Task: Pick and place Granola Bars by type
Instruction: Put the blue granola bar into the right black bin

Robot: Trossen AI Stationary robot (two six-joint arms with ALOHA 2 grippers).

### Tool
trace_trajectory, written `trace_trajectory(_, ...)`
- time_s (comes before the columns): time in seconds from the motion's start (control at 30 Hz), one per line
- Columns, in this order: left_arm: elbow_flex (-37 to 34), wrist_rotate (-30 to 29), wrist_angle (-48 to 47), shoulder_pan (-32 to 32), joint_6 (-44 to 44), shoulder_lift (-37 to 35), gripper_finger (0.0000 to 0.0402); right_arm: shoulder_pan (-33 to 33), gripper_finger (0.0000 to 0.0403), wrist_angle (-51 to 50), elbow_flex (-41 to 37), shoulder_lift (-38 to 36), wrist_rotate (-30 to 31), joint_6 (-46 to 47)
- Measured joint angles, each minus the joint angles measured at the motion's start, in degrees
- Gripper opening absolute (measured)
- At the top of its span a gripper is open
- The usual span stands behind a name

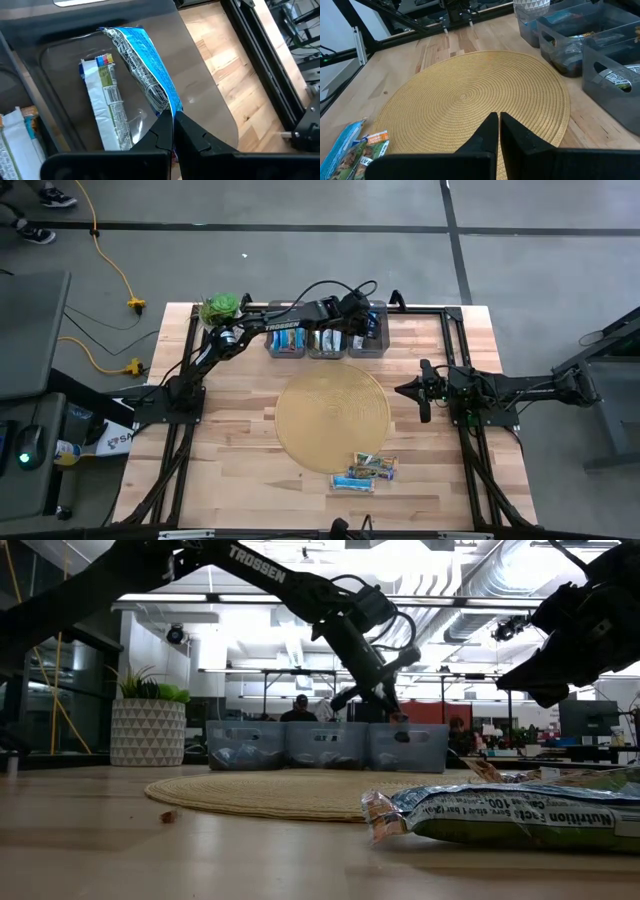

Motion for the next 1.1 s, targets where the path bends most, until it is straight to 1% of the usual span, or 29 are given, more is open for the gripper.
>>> trace_trajectory(0.3,0.0,1.5,0.1,0.0,-2.9,0.0,0.0001,0.0,0.0000,0.0,0.0,0.0,0.0,0.0)
trace_trajectory(0.53,0.0,6.6,1.6,0.0,-2.9,0.0,0.0005,0.0,0.0000,0.0,0.0,0.0,0.0,0.0)
trace_trajectory(0.63,0.0,7.5,2.2,0.0,-3.0,-0.1,0.0027,0.0,0.0000,0.0,0.0,0.0,0.0,0.0)
trace_trajectory(0.93,0.0,7.3,2.0,0.0,-4.3,-0.1,0.0124,0.0,0.0000,0.0,0.0,0.0,0.0,0.0)
trace_trajectory(1.03,0.0,7.4,2.6,0.0,-4.4,-0.1,0.0144,0.0,0.0000,0.0,0.0,0.0,0.0,0.0)
trace_trajectory(1.1,0.0,8.5,4.3,0.0,-4.4,-0.1,0.0152,0.0,0.0000,0.0,0.0,0.0,0.0,0.0)
